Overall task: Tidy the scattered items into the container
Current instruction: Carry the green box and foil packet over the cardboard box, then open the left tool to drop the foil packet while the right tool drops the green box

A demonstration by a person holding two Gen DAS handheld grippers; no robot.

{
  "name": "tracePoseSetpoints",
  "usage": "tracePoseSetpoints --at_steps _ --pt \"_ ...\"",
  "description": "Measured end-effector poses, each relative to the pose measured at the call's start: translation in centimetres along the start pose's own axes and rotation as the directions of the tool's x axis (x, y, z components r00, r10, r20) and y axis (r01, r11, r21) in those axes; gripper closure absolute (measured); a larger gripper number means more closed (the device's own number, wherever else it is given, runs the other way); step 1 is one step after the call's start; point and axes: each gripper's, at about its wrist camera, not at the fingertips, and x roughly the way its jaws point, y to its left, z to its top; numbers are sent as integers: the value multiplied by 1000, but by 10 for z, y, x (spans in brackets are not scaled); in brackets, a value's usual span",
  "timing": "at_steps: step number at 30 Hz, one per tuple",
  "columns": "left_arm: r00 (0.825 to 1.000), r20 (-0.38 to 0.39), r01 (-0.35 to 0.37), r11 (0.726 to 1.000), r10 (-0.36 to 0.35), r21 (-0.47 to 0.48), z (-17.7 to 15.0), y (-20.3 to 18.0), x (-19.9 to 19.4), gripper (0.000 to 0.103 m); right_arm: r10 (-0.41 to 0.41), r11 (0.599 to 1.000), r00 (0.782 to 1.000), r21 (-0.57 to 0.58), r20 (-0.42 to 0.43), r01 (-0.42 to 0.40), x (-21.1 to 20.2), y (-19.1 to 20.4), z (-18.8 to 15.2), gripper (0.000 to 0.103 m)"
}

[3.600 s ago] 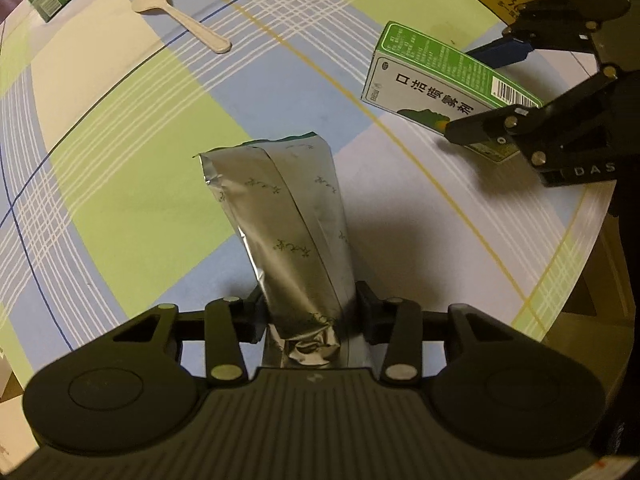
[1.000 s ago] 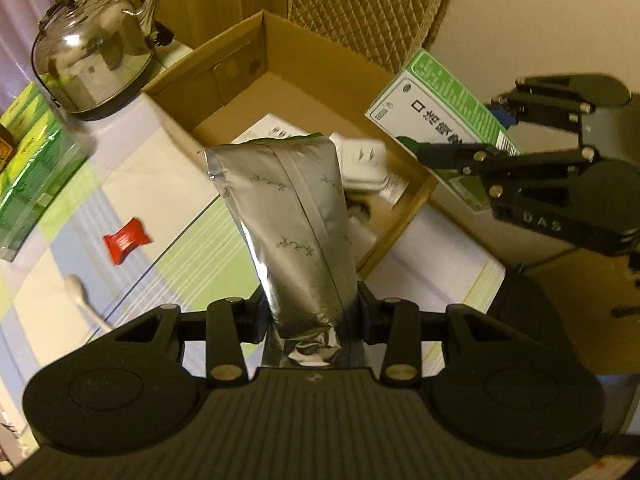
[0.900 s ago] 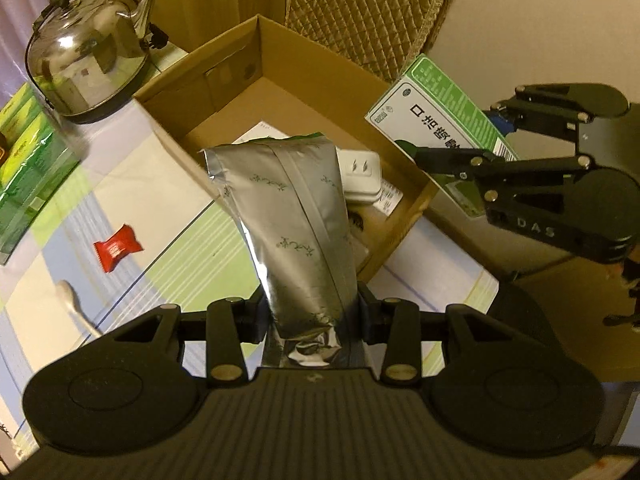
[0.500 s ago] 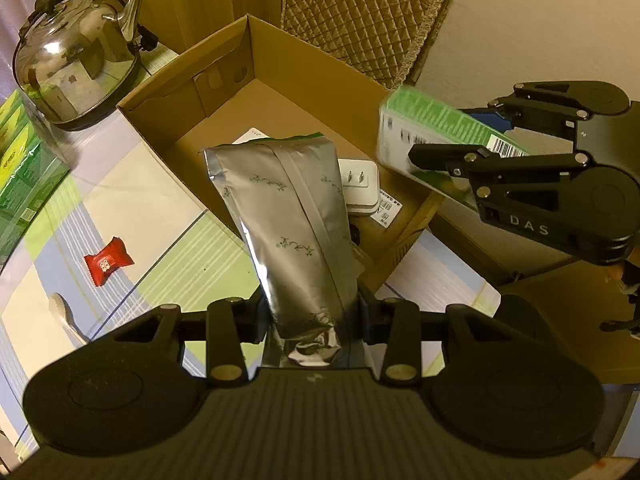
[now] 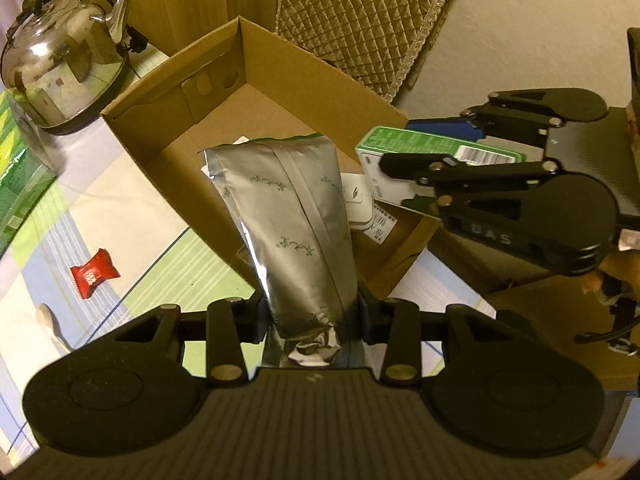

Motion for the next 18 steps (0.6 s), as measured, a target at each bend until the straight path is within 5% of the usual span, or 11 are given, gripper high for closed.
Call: tracePoseSetpoints --at_steps 18 --pt "994 103 71 948 -41 -312 41 29 25 67 -29 997 999 78 21 27 21 -29 -3 75"
